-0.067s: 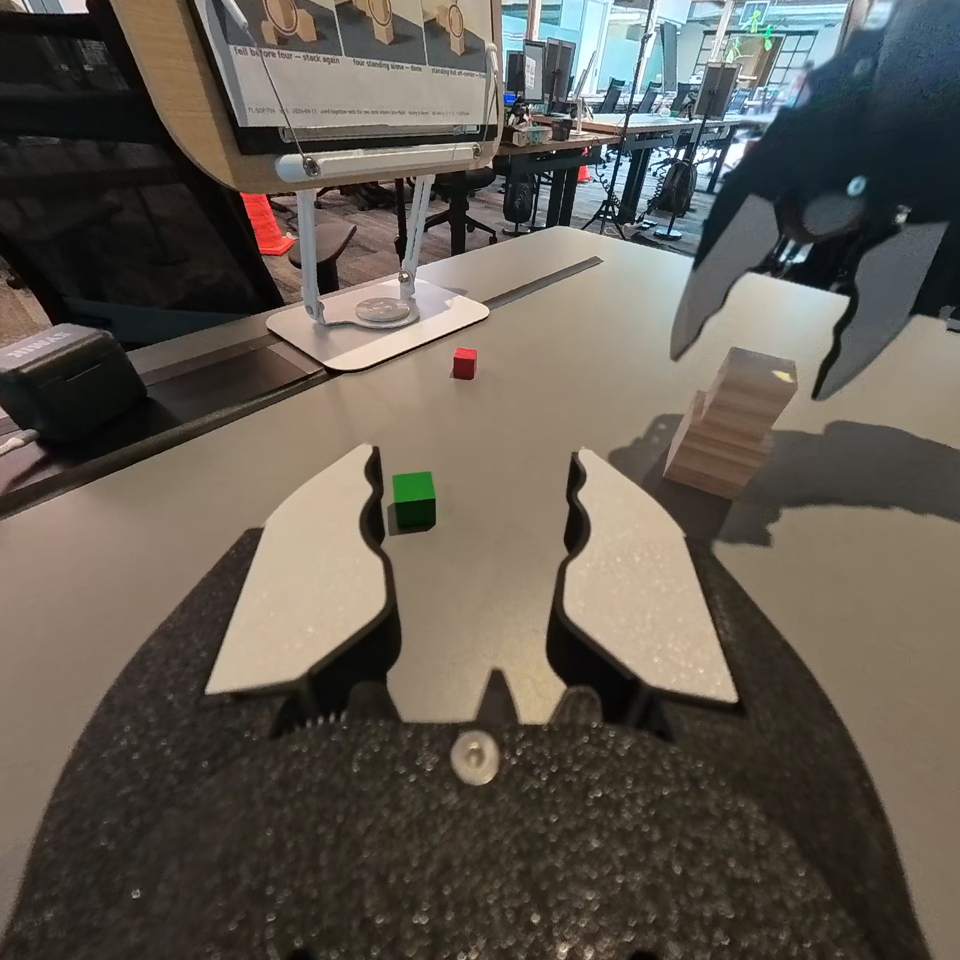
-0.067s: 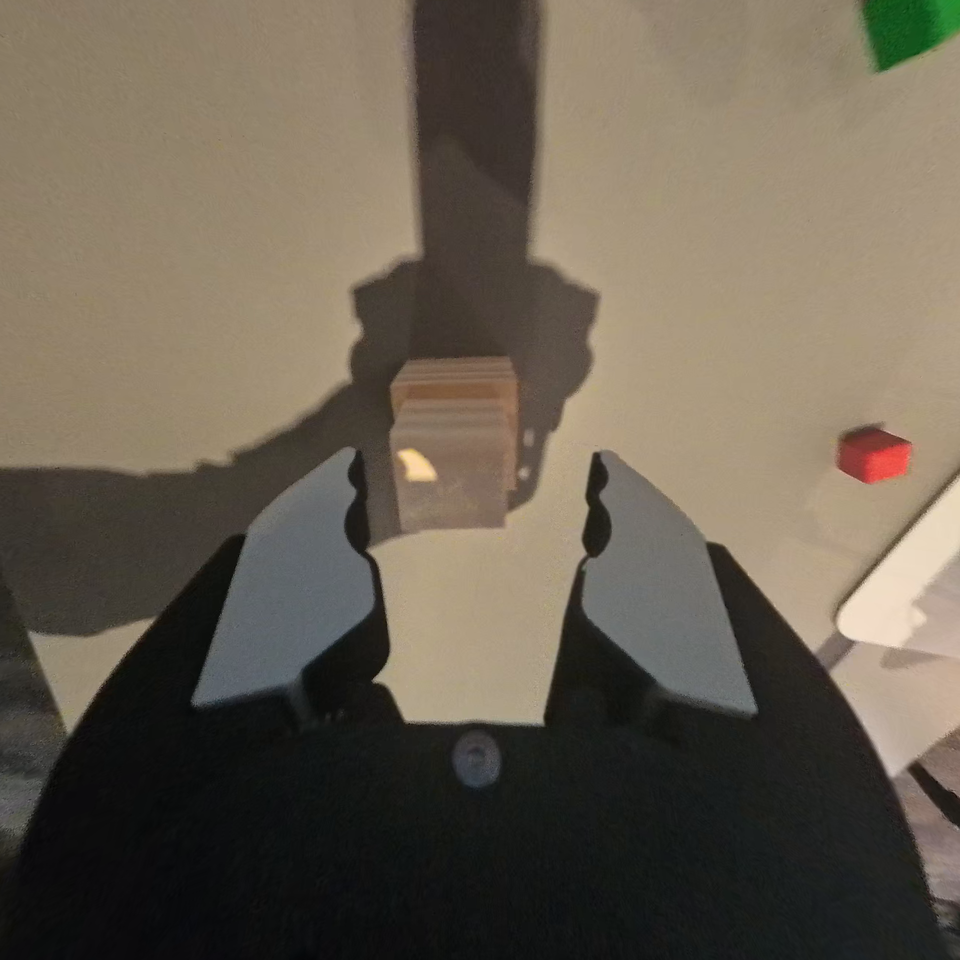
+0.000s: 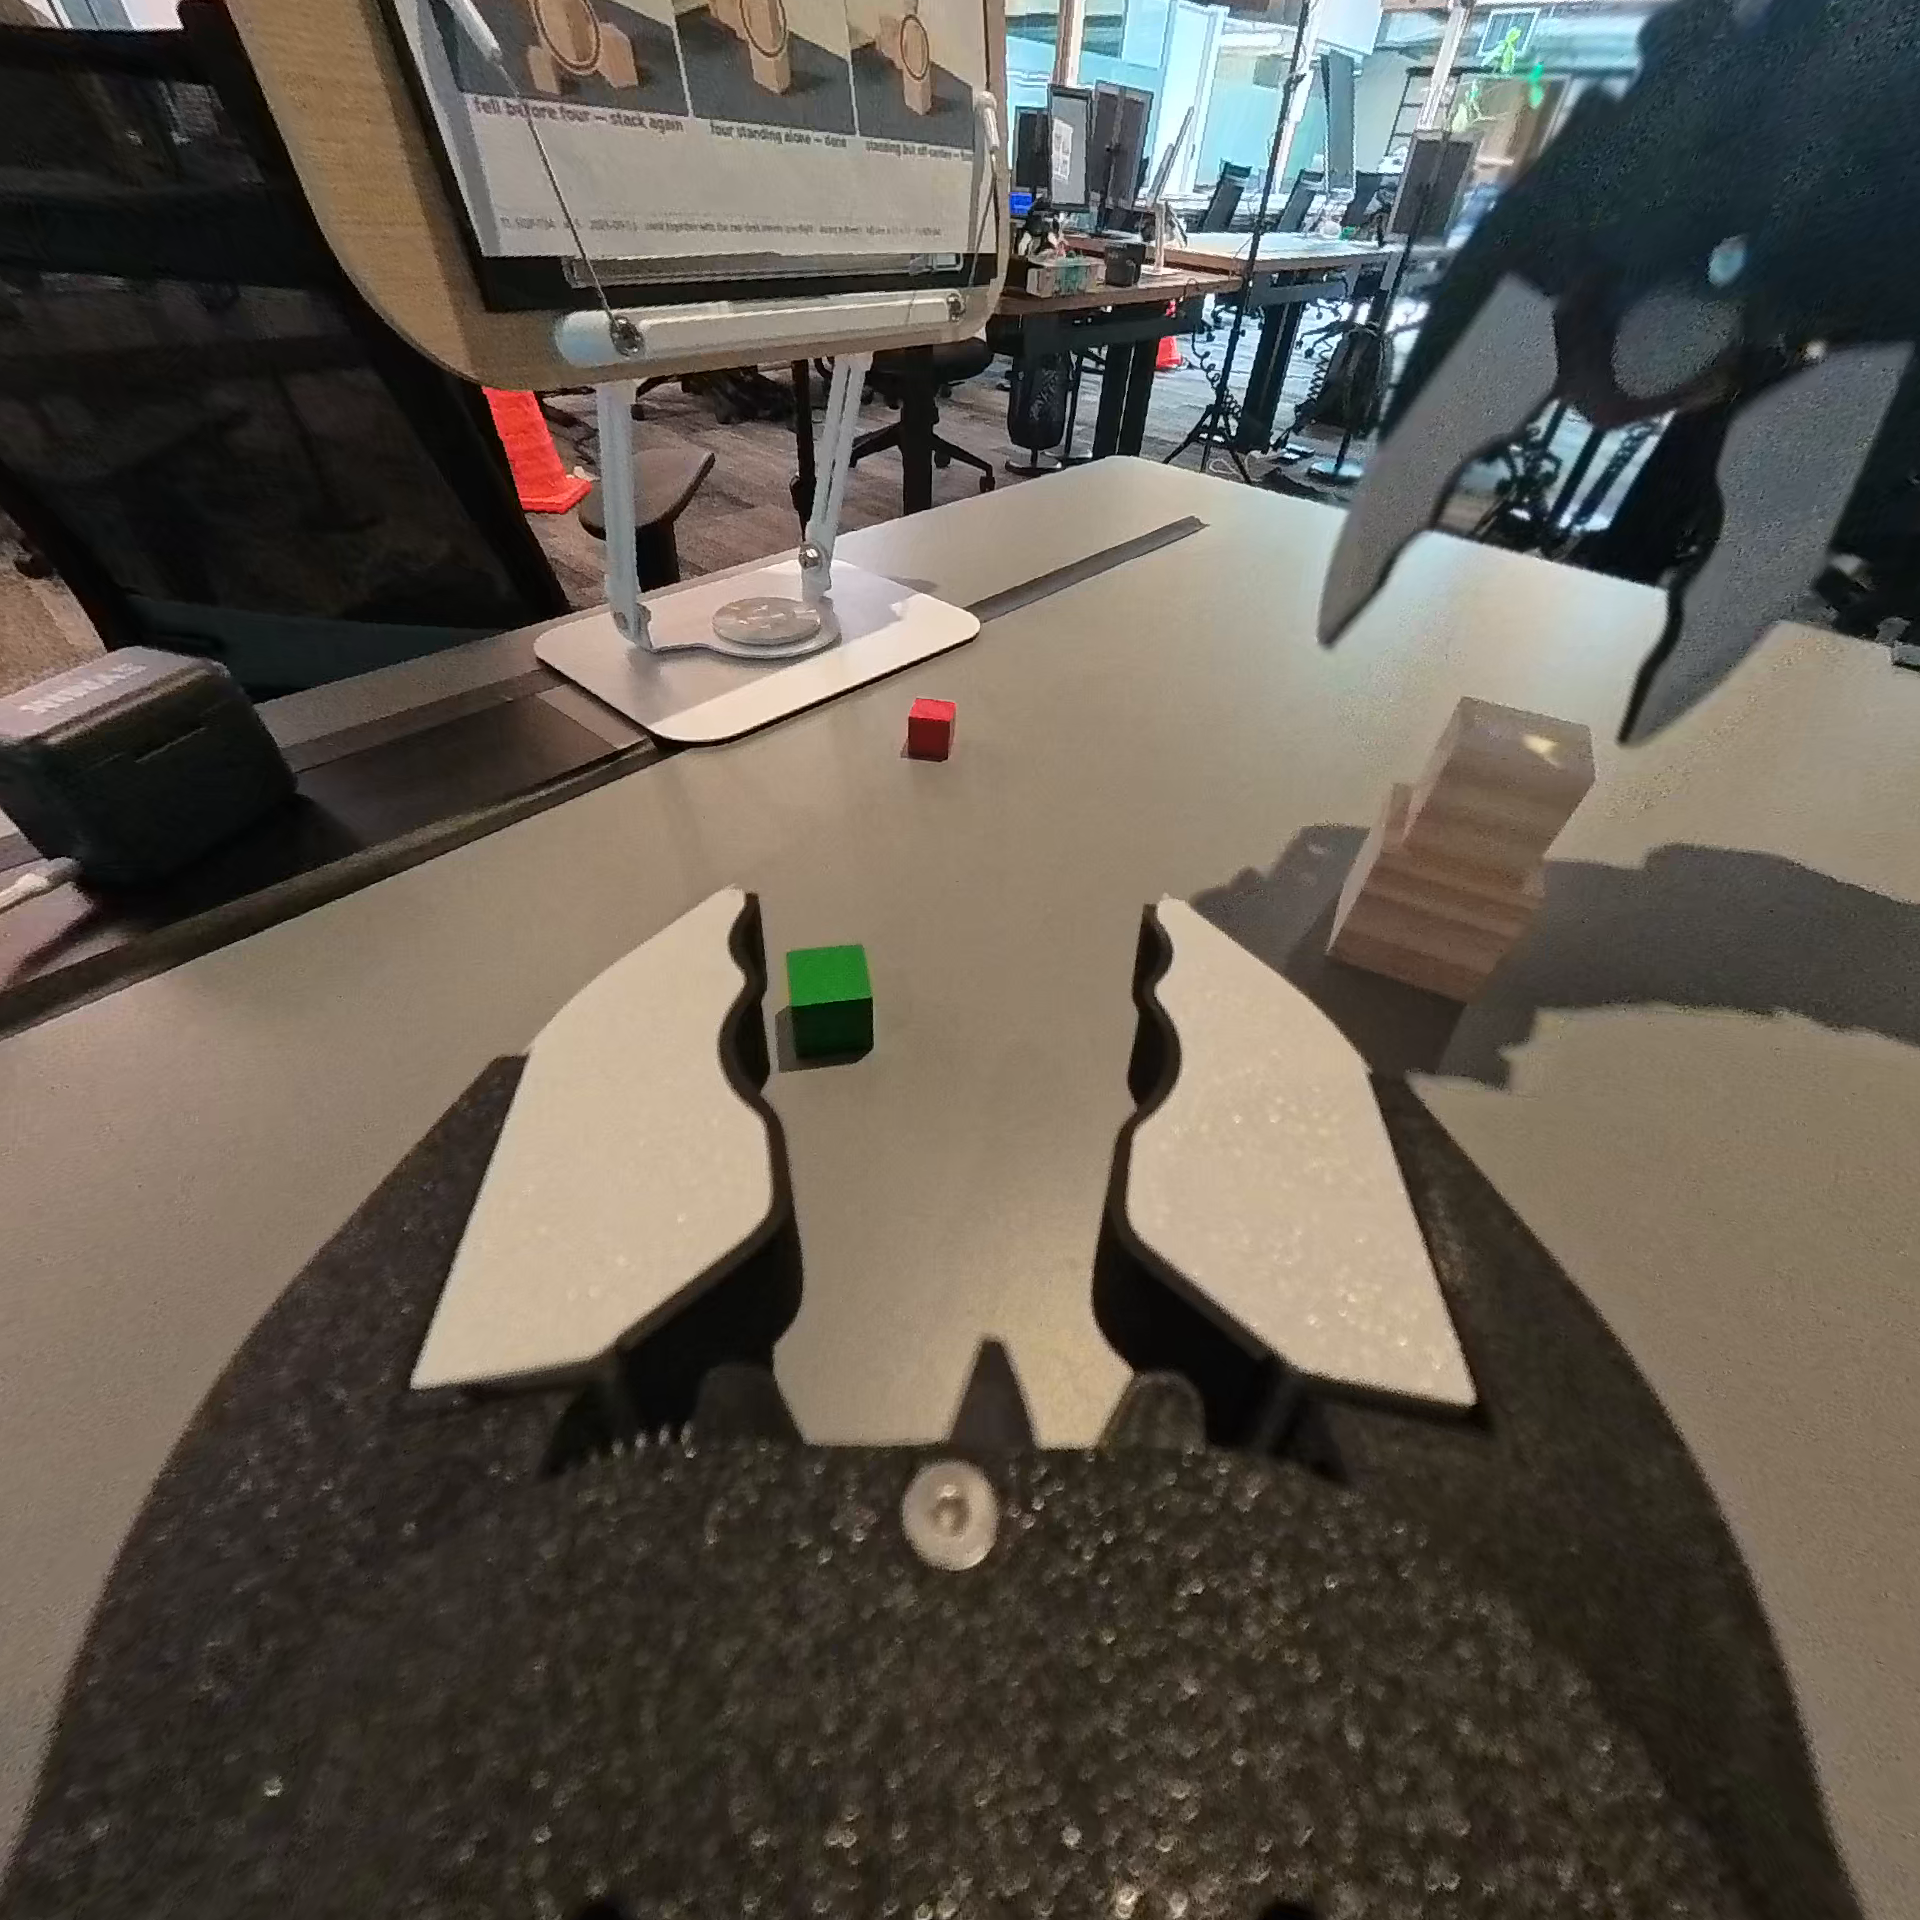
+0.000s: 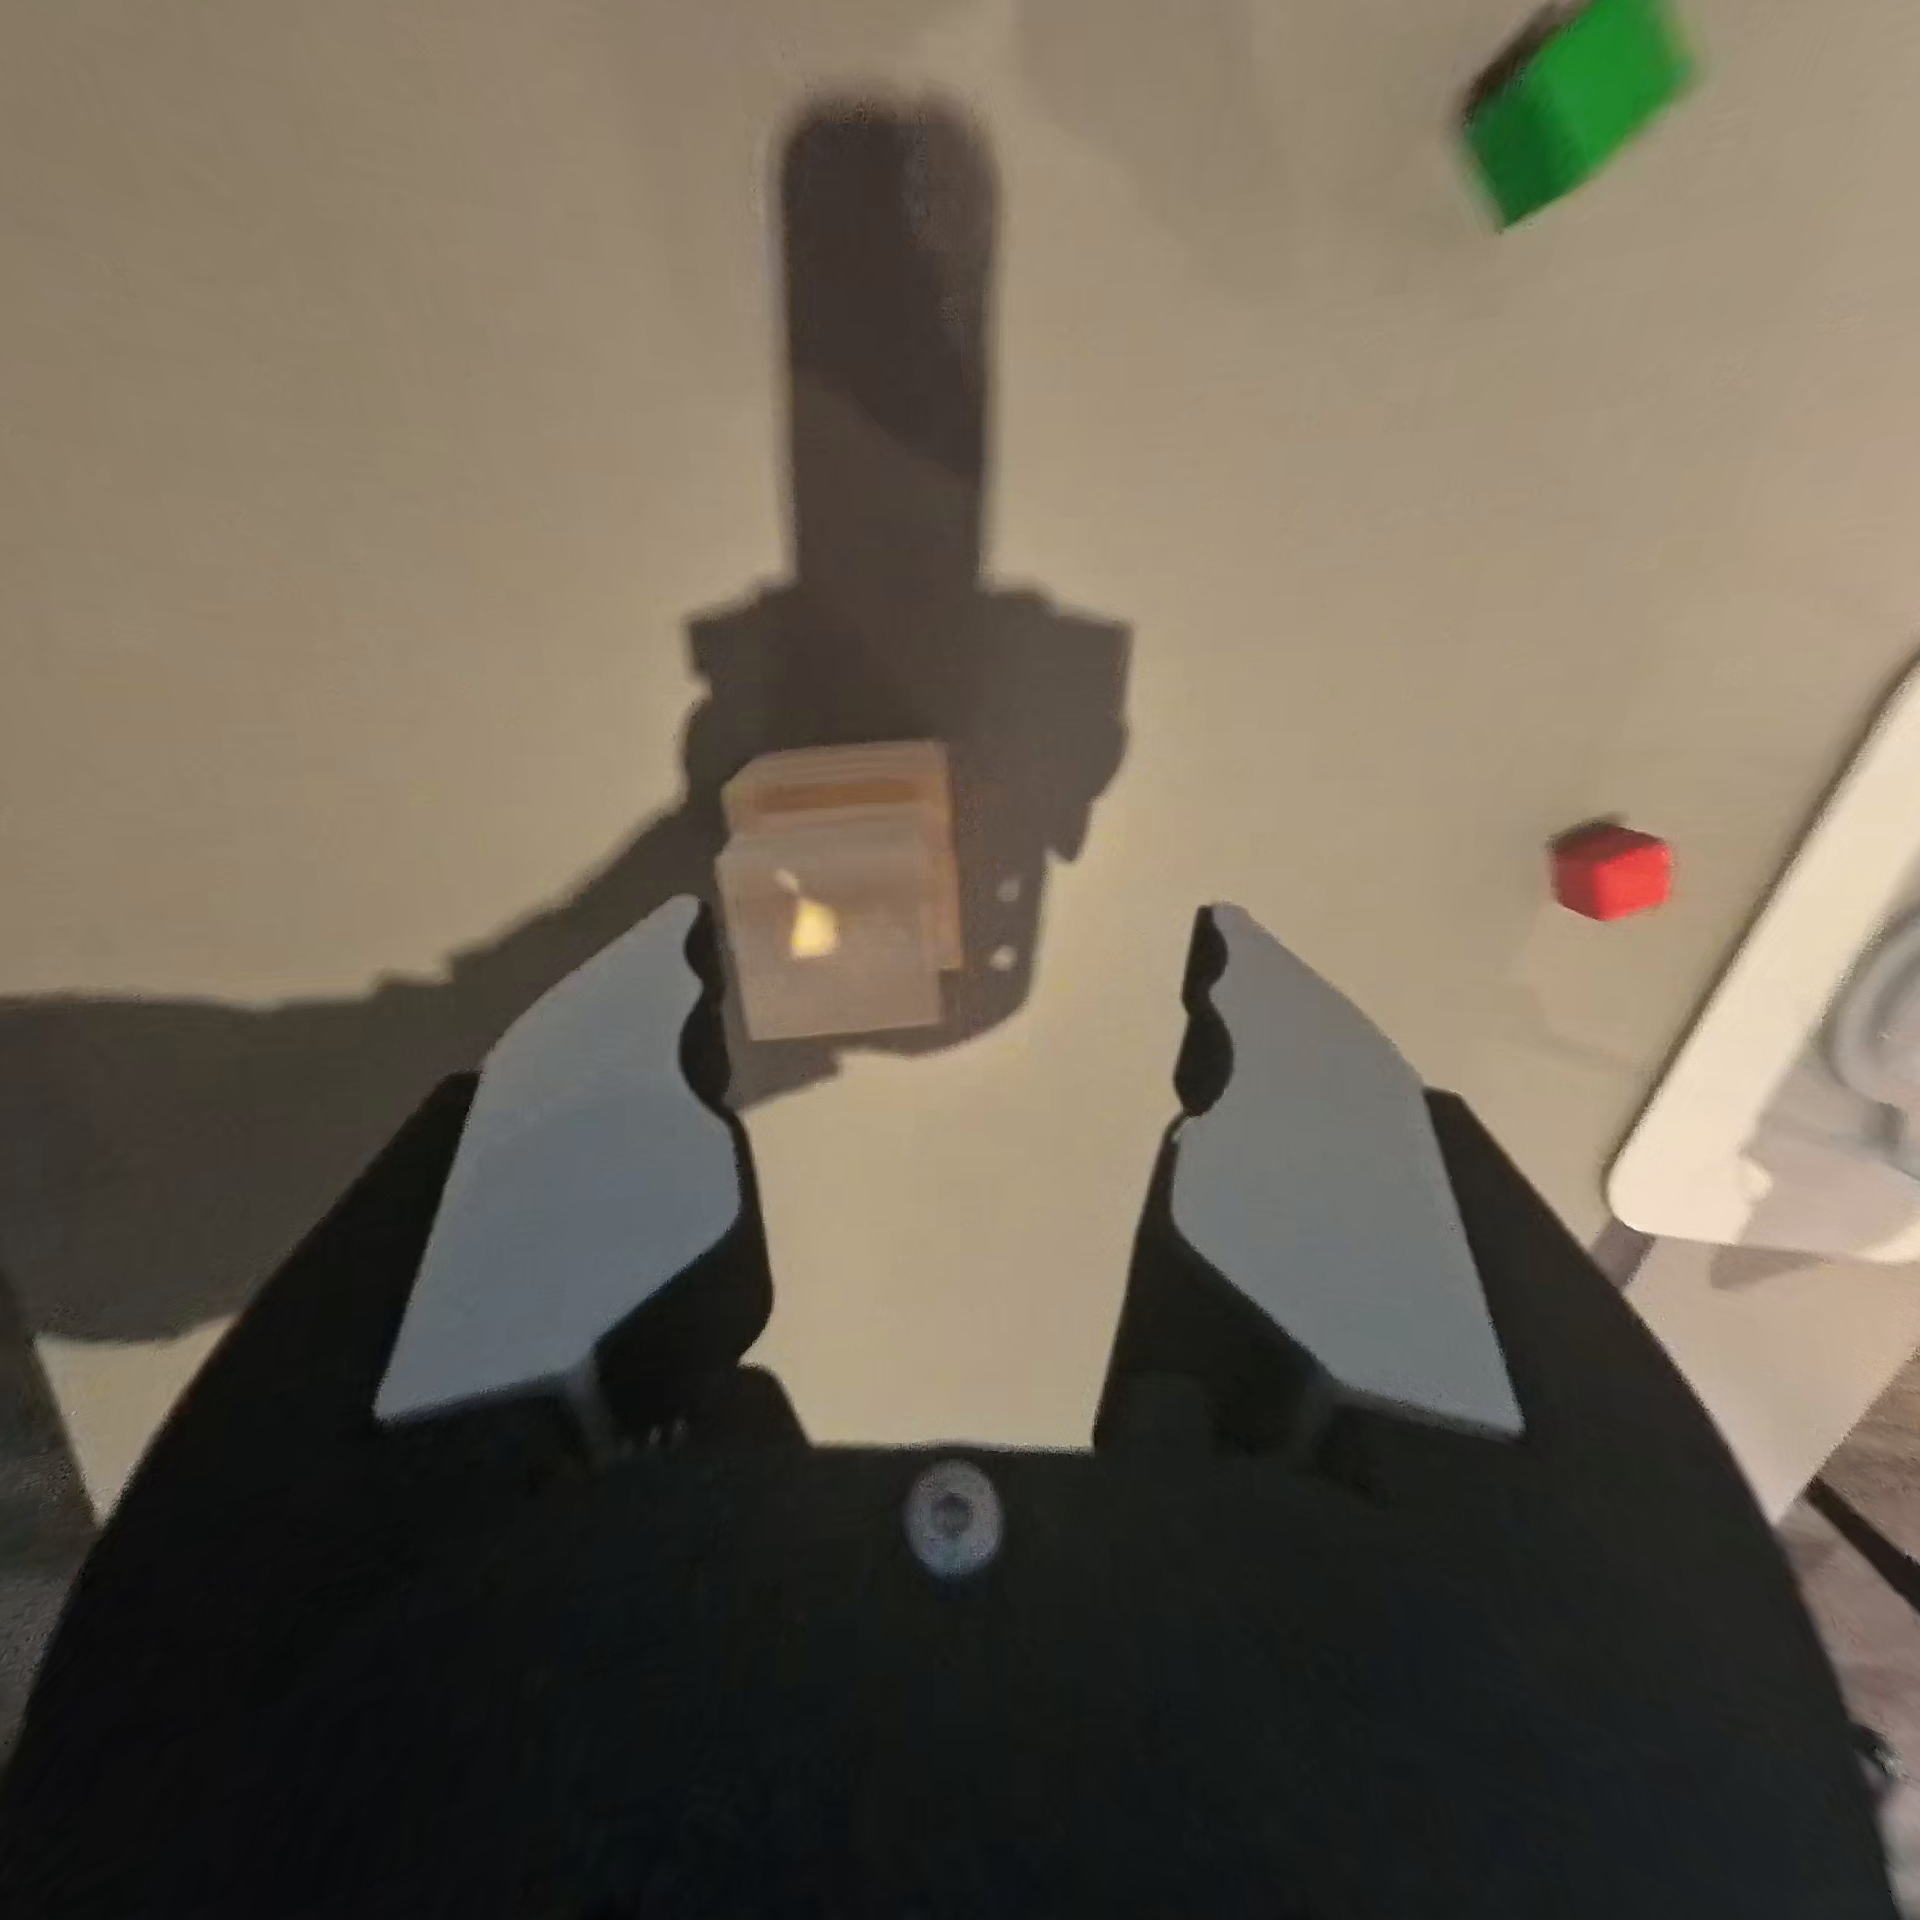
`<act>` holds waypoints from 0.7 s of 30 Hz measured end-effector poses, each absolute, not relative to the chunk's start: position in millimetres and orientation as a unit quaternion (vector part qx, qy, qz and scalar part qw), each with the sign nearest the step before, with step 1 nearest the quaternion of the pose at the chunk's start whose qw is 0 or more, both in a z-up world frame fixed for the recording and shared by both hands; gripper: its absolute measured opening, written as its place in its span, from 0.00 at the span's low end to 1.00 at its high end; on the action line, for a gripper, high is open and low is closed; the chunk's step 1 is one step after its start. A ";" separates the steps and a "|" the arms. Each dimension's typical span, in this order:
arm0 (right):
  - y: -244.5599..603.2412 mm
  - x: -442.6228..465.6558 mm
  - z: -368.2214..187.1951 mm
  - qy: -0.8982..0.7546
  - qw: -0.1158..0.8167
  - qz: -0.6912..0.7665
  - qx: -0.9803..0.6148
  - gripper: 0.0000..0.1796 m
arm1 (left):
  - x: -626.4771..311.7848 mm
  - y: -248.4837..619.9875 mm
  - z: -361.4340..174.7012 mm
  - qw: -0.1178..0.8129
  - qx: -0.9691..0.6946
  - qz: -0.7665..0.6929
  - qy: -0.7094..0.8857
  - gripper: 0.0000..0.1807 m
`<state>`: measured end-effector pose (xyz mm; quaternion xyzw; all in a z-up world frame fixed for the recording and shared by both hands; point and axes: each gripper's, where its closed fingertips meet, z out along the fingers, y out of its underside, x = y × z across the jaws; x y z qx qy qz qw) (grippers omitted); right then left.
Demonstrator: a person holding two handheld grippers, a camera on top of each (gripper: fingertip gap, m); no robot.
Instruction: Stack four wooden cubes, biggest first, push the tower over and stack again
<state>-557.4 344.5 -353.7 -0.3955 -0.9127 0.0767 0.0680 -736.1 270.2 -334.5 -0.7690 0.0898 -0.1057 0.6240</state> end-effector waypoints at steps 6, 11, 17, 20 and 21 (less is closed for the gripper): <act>399.7 -599.7 -308.5 -0.813 0.194 0.158 -0.526 0.45 | -737.4 269.7 -334.0 0.624 -0.769 -0.105 0.087 0.38; 430.1 -620.4 -321.4 -0.739 0.227 0.194 -0.604 0.46 | -737.2 270.1 -335.3 0.622 -0.771 -0.104 0.088 0.38; 423.5 -644.9 -345.0 -0.753 0.193 0.201 -0.596 0.44 | -740.2 269.9 -337.7 0.619 -0.774 -0.102 0.085 0.38; 420.6 -655.2 -355.6 -0.763 0.179 0.194 -0.590 0.44 | -741.7 269.3 -337.3 0.619 -0.774 -0.102 0.084 0.38; 420.2 -657.5 -358.3 -0.766 0.176 0.191 -0.588 0.44 | -742.2 269.2 -337.2 0.619 -0.774 -0.101 0.083 0.38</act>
